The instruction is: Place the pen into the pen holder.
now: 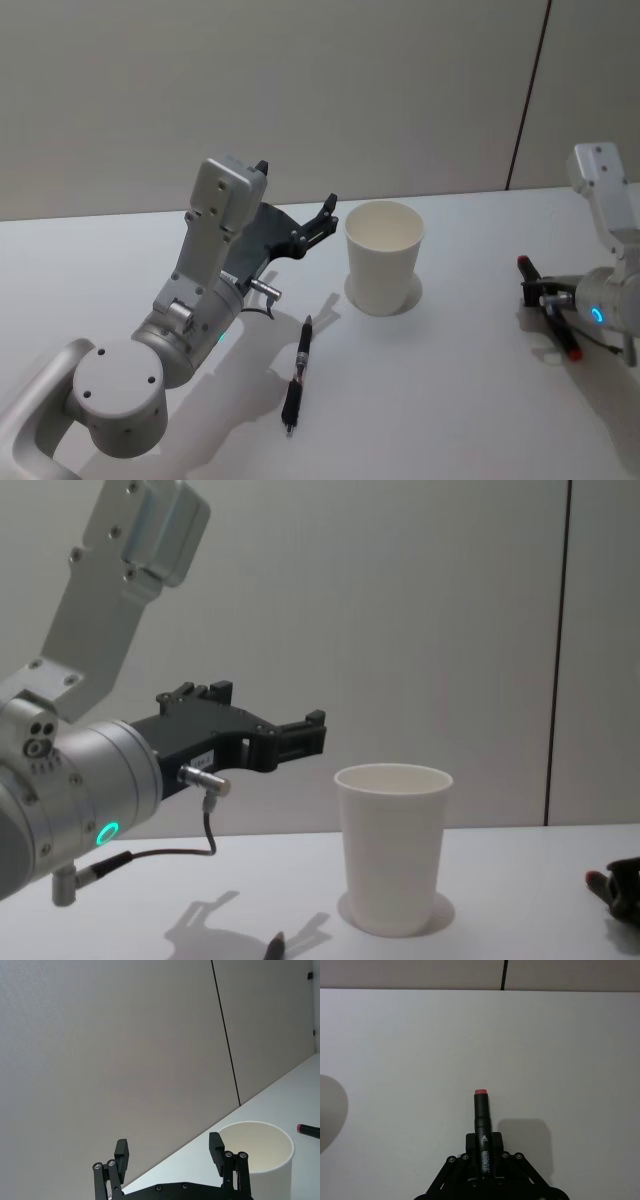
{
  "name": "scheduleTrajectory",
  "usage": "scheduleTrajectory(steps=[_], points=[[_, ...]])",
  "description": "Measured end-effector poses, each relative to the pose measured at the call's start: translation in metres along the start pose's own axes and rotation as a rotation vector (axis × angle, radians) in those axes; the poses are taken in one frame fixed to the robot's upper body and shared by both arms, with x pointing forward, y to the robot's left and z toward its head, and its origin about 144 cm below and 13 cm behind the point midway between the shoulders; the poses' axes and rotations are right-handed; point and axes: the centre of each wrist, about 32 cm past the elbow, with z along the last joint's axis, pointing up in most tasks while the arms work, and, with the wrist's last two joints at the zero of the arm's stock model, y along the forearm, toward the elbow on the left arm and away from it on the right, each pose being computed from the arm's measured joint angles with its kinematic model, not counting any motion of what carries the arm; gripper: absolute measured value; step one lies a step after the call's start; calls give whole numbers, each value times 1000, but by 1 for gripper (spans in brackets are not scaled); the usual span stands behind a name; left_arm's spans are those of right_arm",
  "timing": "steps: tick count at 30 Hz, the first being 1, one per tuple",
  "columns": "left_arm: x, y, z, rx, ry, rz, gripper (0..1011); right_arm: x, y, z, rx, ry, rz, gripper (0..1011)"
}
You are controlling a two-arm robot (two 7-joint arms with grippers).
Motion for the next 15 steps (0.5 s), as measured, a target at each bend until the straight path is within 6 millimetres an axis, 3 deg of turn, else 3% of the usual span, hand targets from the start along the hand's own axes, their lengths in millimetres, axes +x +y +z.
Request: scheduleTrajectory(steps=[15], points=[[0, 0, 0, 0, 0, 0, 1001, 0, 0, 0, 0, 0, 0, 172]])
